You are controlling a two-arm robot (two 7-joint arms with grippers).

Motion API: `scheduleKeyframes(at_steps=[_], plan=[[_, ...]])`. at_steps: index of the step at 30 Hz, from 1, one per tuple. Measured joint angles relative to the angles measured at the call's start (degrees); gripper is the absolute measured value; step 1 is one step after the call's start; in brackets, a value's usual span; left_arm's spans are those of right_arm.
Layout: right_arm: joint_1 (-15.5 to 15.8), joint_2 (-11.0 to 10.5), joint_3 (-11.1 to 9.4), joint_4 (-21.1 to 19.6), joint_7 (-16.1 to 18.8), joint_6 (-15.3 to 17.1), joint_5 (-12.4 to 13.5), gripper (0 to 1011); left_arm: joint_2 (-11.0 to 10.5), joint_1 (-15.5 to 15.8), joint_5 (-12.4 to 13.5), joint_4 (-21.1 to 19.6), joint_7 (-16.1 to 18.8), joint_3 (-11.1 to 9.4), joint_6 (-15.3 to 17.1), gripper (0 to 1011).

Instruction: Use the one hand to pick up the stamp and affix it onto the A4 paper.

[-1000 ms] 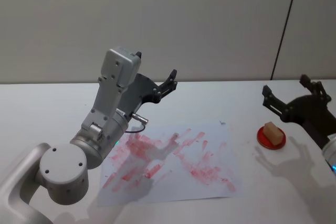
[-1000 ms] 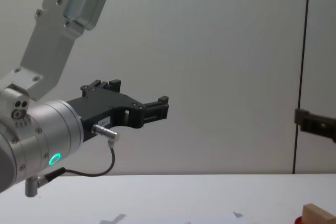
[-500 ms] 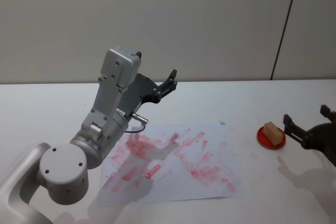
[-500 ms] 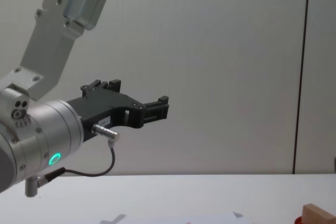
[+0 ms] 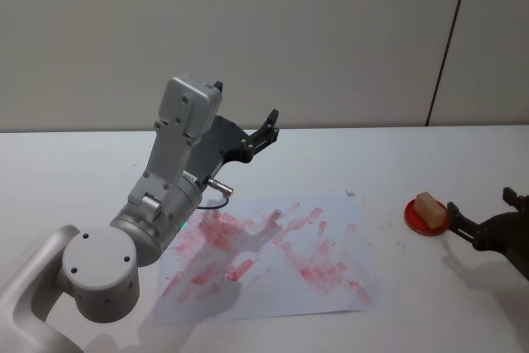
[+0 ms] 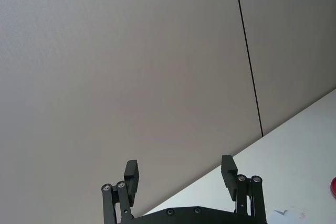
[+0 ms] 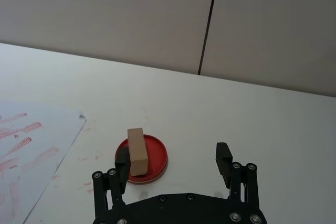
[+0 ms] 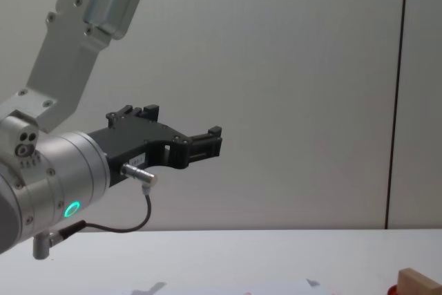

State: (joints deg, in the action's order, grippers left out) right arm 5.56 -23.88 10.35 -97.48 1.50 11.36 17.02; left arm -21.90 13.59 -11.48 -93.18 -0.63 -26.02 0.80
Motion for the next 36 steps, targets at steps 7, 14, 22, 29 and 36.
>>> scheduleKeyframes(at_steps=[7,14,22,29,36], plan=[[-3.02,1.86,0.95,4.12,1.82,0.96,-1.86,1001,0.00,0.00,0.00,0.00,0.00,0.00,0.00,1001],[-6.74,4.02,2.00,8.97,4.43,1.55,-3.85,1001,0.00,0.00,0.00,0.00,0.00,0.00,0.00,1002],[-10.02,5.79,2.80,13.24,6.59,1.50,-5.52,1001,0.00,0.00,0.00,0.00,0.00,0.00,0.00,1001],[-11.85,6.75,3.22,15.64,7.82,1.26,-6.48,931,0.00,0.00,0.00,0.00,0.00,0.00,0.00,1001],[-12.86,7.30,3.46,16.98,8.49,1.10,-7.00,784,0.00,0.00,0.00,0.00,0.00,0.00,0.00,1001]])
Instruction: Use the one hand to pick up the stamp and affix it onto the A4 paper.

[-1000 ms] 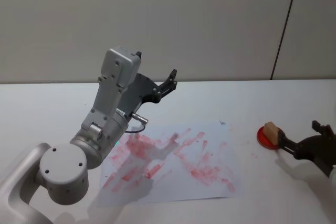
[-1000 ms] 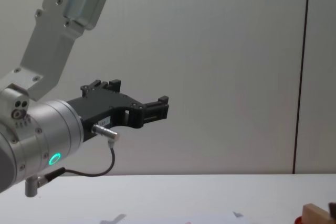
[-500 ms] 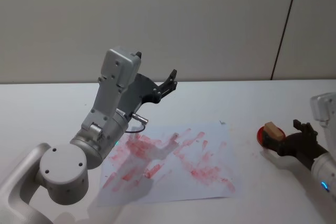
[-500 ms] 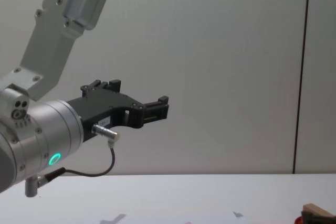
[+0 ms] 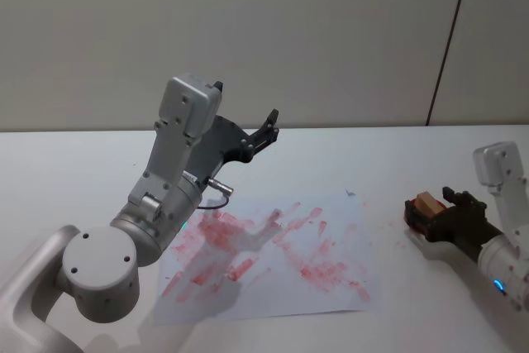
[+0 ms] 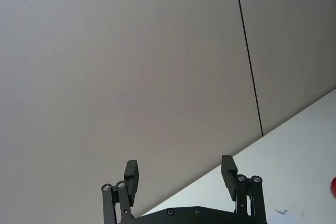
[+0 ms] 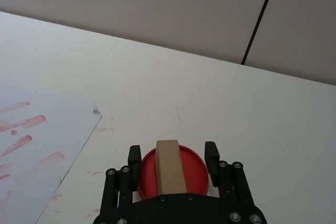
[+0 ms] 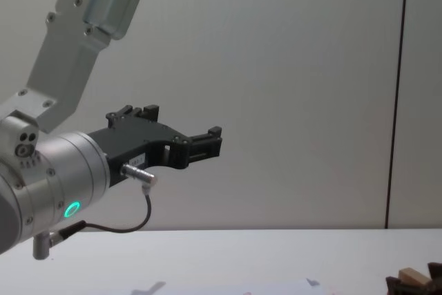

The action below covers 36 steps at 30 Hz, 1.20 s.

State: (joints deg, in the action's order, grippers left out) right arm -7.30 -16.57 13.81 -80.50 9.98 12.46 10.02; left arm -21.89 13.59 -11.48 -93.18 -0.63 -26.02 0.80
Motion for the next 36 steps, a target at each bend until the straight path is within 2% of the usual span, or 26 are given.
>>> scheduleKeyframes(at_steps=[2,4,5,8,9,12,16,17,24,30,36], plan=[[-0.24,0.12,0.05,0.32,0.15,-0.03,-0.14,708,0.00,0.00,0.00,0.00,0.00,0.00,0.00,1002],[-0.37,0.19,0.08,0.51,0.25,-0.05,-0.20,675,0.00,0.00,0.00,0.00,0.00,0.00,0.00,1001],[-0.49,0.25,0.10,0.67,0.33,-0.07,-0.26,617,0.00,0.00,0.00,0.00,0.00,0.00,0.00,1001],[-0.68,0.36,0.15,0.96,0.45,-0.08,-0.37,534,0.00,0.00,0.00,0.00,0.00,0.00,0.00,1001],[-0.73,0.37,0.16,1.02,0.48,-0.09,-0.39,534,0.00,0.00,0.00,0.00,0.00,0.00,0.00,1002],[-0.86,0.45,0.19,1.21,0.57,-0.10,-0.47,392,0.00,0.00,0.00,0.00,0.00,0.00,0.00,1001],[-1.00,0.52,0.21,1.38,0.67,-0.13,-0.55,293,0.00,0.00,0.00,0.00,0.00,0.00,0.00,1001],[-1.03,0.53,0.23,1.42,0.70,-0.13,-0.57,236,0.00,0.00,0.00,0.00,0.00,0.00,0.00,1001],[-1.05,0.59,0.23,1.39,0.76,-0.46,-0.55,217,0.00,0.00,0.00,0.00,0.00,0.00,0.00,1001],[-1.34,0.91,0.30,0.91,1.46,-2.08,0.18,219,0.00,0.00,0.00,0.00,0.00,0.00,0.00,1001],[-1.96,1.75,0.71,-0.33,3.60,-4.32,2.13,218,0.00,0.00,0.00,0.00,0.00,0.00,0.00,1002]])
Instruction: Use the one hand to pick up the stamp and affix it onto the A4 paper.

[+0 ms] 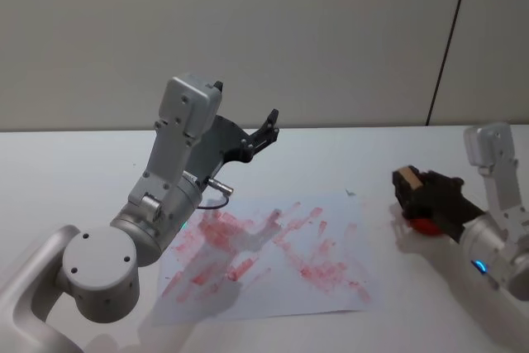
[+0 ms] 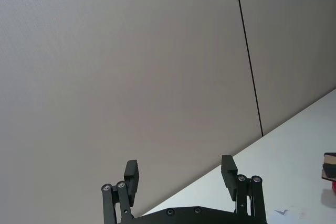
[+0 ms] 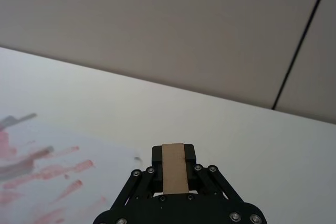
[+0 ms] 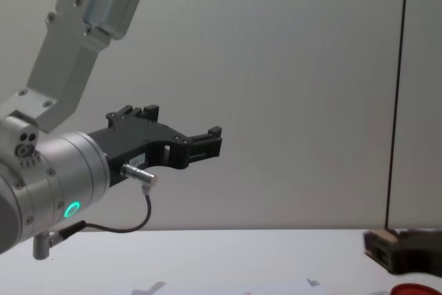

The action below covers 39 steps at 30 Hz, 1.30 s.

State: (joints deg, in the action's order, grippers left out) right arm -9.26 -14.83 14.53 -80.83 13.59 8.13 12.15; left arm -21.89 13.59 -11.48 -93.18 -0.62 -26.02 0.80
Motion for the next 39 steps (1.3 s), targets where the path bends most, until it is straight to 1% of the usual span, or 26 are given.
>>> scheduleKeyframes(at_steps=[8,12,16,20,26,33,39], plan=[[-0.65,1.15,0.95,-1.40,3.57,-1.21,2.24,219,0.00,0.00,0.00,0.00,0.00,0.00,0.00,1001],[-0.87,1.66,1.56,-1.84,5.57,-1.10,2.92,219,0.00,0.00,0.00,0.00,0.00,0.00,0.00,1002],[-1.01,1.99,2.18,-1.96,7.78,-0.08,3.04,219,0.00,0.00,0.00,0.00,0.00,0.00,0.00,1001],[-1.11,2.20,2.85,-1.84,9.82,1.33,2.34,219,0.00,0.00,0.00,0.00,0.00,0.00,0.00,1001],[-1.22,2.45,4.05,-0.39,12.36,3.47,0.09,219,0.00,0.00,0.00,0.00,0.00,0.00,0.00,1002],[-1.67,2.88,5.03,1.79,14.15,4.41,-1.95,219,0.00,0.00,0.00,0.00,0.00,0.00,0.00,1001],[-2.13,3.30,5.62,3.40,14.89,4.56,-2.82,219,0.00,0.00,0.00,0.00,0.00,0.00,0.00,1001]])
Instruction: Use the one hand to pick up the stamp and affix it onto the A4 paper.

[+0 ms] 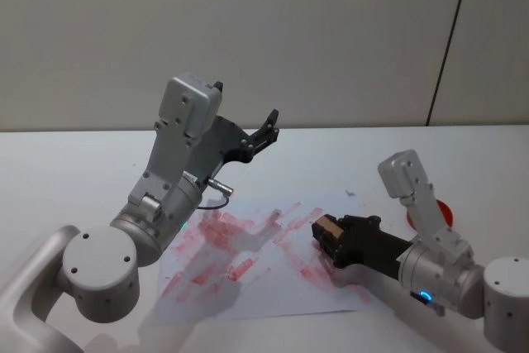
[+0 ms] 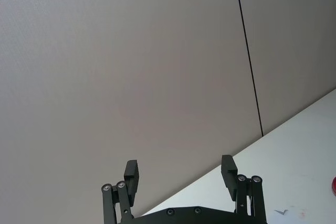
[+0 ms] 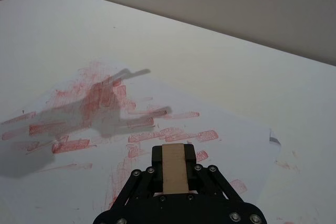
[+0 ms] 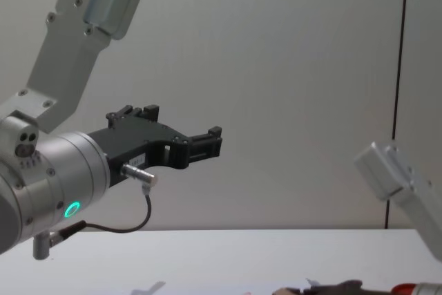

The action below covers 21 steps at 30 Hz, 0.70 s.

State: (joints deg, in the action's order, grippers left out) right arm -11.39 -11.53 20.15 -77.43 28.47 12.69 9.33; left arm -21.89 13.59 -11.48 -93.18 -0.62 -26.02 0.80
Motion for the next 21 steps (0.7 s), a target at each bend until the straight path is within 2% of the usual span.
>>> scheduleKeyframes(at_steps=[21], plan=[[-0.90,0.95,0.90,3.58,-0.82,0.69,-0.45,219,0.00,0.00,0.00,0.00,0.00,0.00,0.00,1001]])
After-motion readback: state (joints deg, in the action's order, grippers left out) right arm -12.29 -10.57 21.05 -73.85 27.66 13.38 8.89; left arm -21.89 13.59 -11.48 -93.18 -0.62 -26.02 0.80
